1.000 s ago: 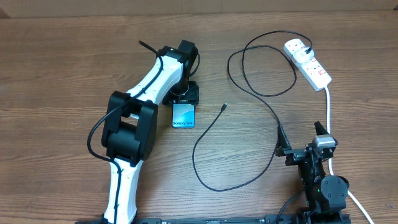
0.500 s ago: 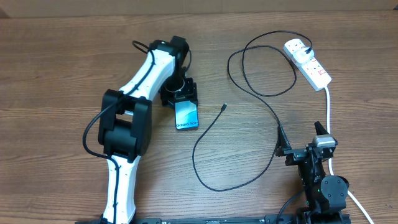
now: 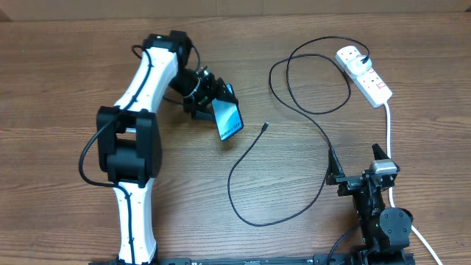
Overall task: Plug charger to phone and switch on socket
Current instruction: 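Lift the phone with the left gripper and turn it upright, then move the right gripper toward the phone held by the left gripper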
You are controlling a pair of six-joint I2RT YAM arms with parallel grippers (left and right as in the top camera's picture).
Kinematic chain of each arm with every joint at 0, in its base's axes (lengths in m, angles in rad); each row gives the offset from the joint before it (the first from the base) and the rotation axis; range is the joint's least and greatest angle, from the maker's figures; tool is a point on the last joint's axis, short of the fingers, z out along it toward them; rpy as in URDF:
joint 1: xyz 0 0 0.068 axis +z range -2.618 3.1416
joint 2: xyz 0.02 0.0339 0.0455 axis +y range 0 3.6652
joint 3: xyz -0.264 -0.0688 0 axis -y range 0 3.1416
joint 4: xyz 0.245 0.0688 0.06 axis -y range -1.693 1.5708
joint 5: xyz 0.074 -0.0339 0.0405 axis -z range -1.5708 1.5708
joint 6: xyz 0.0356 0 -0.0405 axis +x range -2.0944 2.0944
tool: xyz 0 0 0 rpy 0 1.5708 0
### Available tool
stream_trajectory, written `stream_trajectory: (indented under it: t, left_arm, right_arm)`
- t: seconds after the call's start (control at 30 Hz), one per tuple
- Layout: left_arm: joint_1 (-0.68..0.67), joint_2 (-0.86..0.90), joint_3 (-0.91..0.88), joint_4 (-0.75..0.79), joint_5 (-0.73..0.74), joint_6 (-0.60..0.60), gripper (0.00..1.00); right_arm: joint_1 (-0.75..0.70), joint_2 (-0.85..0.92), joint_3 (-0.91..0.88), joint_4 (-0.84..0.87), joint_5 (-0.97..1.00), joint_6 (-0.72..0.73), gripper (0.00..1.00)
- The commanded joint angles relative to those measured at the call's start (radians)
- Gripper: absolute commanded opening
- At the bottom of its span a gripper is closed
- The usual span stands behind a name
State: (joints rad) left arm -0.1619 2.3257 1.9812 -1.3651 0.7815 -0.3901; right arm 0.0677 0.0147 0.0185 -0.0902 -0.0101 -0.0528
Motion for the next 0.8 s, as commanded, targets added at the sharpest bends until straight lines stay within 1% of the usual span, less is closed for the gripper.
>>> stream_trajectory:
  t: [0.0, 0.17, 0.23, 0.27, 0.3, 0.37, 0.4, 0.47, 0.5, 0.57, 0.6, 0.67, 0.7, 0.77]
  left_arm:
    - [0.043, 0.008, 0.03, -0.004, 0.279, -0.007, 0.65]
    - [0.078, 0.008, 0.03, -0.008, 0.427, -0.007, 0.66]
    - [0.086, 0.008, 0.03, -0.012, 0.475, -0.007, 0.66]
    - [0.09, 0.008, 0.03, -0.012, 0.494, -0.007, 0.66]
    - [0.092, 0.008, 0.03, -0.012, 0.514, -0.007, 0.66]
    - [0.092, 0.008, 0.03, -0.012, 0.546, -0.007, 0.66]
    - [0.092, 0.008, 0.03, -0.011, 0.559, -0.007, 0.66]
    - [0.092, 0.008, 0.03, -0.012, 0.582, -0.007, 0.66]
    - [0.092, 0.008, 0.03, -0.013, 0.586, -0.008, 0.66]
    - [0.092, 0.008, 0.03, -0.012, 0.596, -0.008, 0.66]
    - [0.092, 0.008, 0.03, -0.012, 0.602, -0.011, 0.66]
    - [0.092, 0.008, 0.03, -0.012, 0.612, -0.023, 0.66]
    - [0.092, 0.008, 0.03, -0.012, 0.611, -0.041, 0.65]
    - [0.092, 0.008, 0.03, -0.012, 0.61, -0.061, 0.64]
  right_arm:
    - [0.004, -0.012, -0.01, 0.006, 0.009, -0.004, 1.0]
    - [0.004, -0.012, -0.01, 0.007, 0.009, -0.004, 1.0]
    - [0.004, -0.012, -0.01, 0.068, -0.008, 0.008, 1.0]
    - [0.005, -0.012, -0.01, 0.098, -0.063, 0.046, 1.0]
    - [0.005, -0.012, -0.01, 0.12, -0.179, 0.139, 1.0]
    - [0.005, -0.012, -0.01, 0.108, -0.424, 0.312, 1.0]
    - [0.005, -0.012, -0.01, 0.132, -0.498, 0.382, 1.0]
    - [0.005, -0.012, -0.01, 0.232, -0.581, 0.526, 1.0]
    - [0.005, -0.012, -0.01, 0.312, -0.602, 0.596, 1.0]
    - [0.005, -0.012, -0.001, 0.458, -0.621, 0.671, 1.0]
    - [0.005, -0.011, 0.022, 0.487, -0.62, 0.682, 1.0]
    - [0.002, 0.004, 0.11, 0.423, -0.591, 0.672, 1.0]
    - [0.0, 0.041, 0.225, 0.286, -0.547, 0.618, 1.0]
    - [0.0, 0.108, 0.373, 0.114, -0.512, 0.523, 1.0]
